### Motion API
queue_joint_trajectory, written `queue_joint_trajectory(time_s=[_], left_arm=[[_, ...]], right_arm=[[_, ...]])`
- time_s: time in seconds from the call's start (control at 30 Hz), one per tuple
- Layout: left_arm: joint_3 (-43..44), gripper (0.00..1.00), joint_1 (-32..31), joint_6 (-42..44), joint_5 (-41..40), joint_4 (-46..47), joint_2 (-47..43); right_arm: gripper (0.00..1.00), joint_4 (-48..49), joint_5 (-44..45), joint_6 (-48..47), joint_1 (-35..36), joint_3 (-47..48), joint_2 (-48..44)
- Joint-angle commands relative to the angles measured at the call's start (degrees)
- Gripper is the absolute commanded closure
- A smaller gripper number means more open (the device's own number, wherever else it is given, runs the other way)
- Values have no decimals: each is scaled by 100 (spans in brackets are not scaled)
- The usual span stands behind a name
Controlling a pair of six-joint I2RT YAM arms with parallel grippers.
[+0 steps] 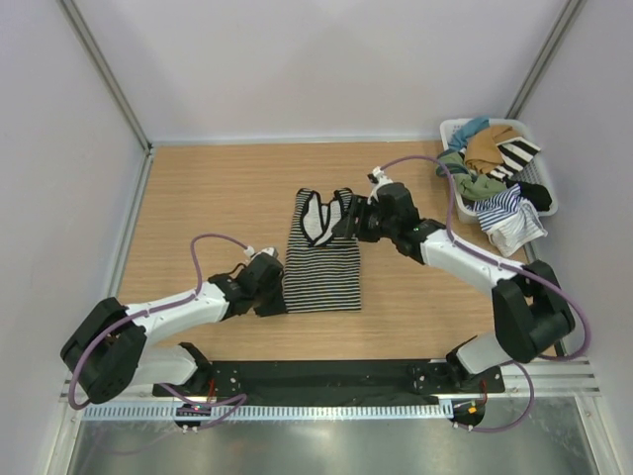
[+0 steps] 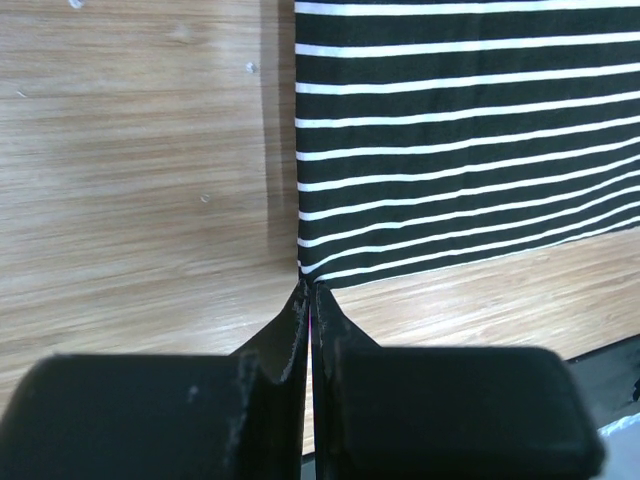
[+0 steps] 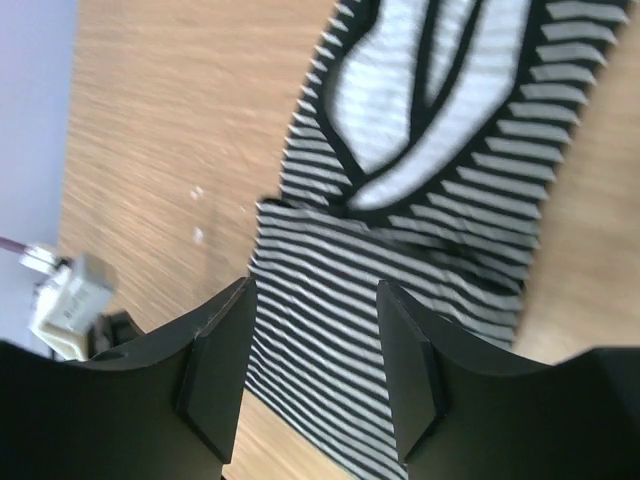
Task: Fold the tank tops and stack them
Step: Fold the tank top
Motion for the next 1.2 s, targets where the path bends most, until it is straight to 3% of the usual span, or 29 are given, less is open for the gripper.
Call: queue_joint_trajectory(time_s=[0.0, 0.13, 0.3, 0.43, 0.77, 0.93, 1.07, 1.17], left_arm=[[-9, 100, -108, -125, 44, -22, -137], [-17, 100, -178, -186, 62, -30, -198], [-53, 100, -231, -204, 18, -83, -225], [-70, 100, -240, -204, 18, -101, -225], [-44, 100, -275, -213, 18, -136, -198], [-26, 100, -301, -213, 18, -162, -190], [235, 100, -432, -239, -418, -686, -207], [622, 100, -766, -283, -790, -1372, -259]], right_arm=[[42, -1859, 504, -490, 102, -460, -507], [40, -2405, 460, -455, 190, -1146, -1158], [42, -2380, 363, -218, 445, -1928, -1738], [50, -2230, 241, -112, 620, -2141, -1686], [53, -1756, 152, -77, 946, -2106, -1248], [69, -1694, 161, -86, 999, -2079, -992], [96, -1860, 213, -94, 1235, -1983, -1096], [99, -2203, 336, -33, 1403, -1869, -1378]])
